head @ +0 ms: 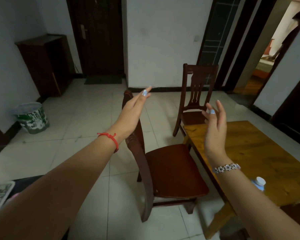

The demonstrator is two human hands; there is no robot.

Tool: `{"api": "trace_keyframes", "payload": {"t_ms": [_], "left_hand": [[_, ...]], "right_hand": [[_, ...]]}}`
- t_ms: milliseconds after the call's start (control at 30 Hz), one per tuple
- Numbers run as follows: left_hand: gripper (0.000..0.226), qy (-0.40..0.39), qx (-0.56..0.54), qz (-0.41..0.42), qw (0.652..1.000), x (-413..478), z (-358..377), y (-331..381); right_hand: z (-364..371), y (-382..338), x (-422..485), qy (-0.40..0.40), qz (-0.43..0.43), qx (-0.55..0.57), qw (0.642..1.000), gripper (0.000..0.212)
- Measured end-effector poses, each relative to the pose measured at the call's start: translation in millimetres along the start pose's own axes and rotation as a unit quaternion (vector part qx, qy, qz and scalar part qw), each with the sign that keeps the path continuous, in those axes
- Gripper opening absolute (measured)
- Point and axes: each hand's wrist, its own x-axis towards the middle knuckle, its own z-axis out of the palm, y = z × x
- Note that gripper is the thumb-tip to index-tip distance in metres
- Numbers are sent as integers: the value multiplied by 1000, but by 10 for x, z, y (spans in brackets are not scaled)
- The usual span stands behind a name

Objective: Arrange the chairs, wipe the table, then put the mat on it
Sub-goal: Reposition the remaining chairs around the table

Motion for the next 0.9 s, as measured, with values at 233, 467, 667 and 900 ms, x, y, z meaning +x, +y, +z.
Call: {"api": "trace_keyframes", "payload": {"t_ms": [233,467,667,900], "left_hand": [[48,-124,49,-13,991,1005,-242,-522],[48,-255,66,-20,964,1891,-401,-1032],[50,-342,51,-36,937,2545,-266,-1382],[58,-564,140,-42,813,3056,-206,-1687]], "right_hand": [[724,495,500,61,17,-28,998,45],[1190,773,996,77,24,-86,993,48],[1498,970,1156,67,68,-168,981,56],[1924,1017,1131,62,137,-214,965,69]]}}
